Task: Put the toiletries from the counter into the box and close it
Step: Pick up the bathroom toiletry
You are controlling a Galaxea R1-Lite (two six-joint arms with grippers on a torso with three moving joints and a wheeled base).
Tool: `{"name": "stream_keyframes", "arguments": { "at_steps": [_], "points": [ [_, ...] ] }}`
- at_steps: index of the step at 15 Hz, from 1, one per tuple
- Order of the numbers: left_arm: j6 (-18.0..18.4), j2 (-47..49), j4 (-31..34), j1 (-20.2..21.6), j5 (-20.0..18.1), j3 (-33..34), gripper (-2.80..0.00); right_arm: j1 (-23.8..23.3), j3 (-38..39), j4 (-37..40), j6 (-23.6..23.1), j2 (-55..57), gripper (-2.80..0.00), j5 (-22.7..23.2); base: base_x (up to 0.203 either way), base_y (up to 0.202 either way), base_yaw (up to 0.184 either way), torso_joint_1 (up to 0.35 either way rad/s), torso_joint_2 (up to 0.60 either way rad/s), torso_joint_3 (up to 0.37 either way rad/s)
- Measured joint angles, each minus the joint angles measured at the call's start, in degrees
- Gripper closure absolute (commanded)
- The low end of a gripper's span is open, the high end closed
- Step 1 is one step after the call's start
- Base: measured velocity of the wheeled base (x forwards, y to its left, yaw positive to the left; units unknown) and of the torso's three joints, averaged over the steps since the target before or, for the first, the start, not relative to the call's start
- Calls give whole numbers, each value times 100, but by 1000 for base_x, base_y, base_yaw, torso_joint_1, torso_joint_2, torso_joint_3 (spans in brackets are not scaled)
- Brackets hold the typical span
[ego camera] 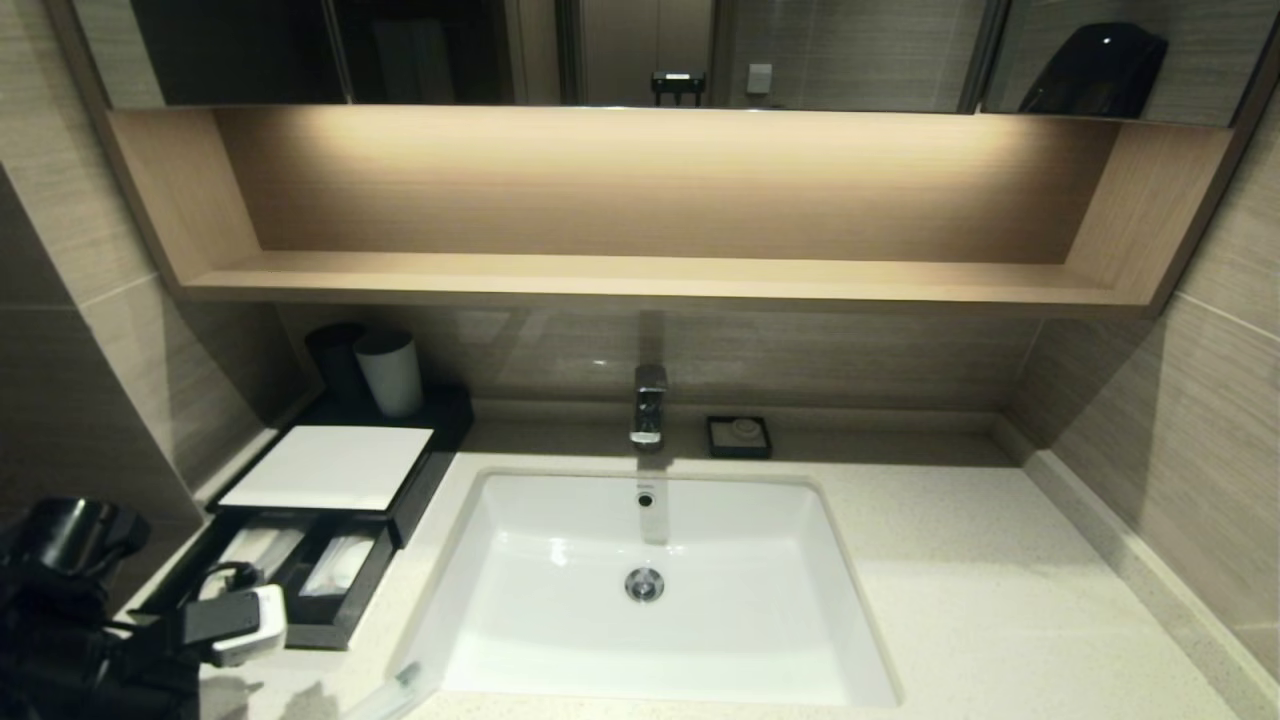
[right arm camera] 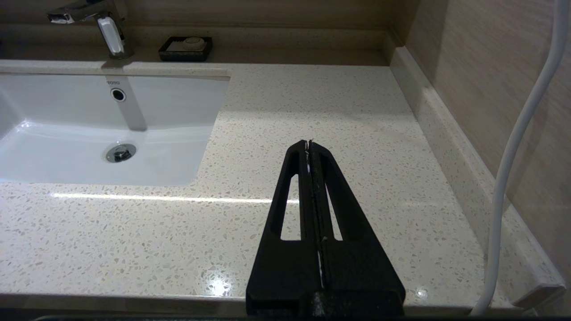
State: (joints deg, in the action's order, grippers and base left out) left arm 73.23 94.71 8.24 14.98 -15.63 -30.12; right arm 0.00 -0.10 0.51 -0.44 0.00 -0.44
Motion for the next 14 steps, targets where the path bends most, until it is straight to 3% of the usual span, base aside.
{"name": "stream_keyframes", "arguments": {
  "at_steps": [14],
  "points": [
    [86, 155, -160, -60, 133, 77, -280, 0, 0, 0, 2, 0, 0, 2, 0, 0, 0, 0, 0, 0]
  ]
}}
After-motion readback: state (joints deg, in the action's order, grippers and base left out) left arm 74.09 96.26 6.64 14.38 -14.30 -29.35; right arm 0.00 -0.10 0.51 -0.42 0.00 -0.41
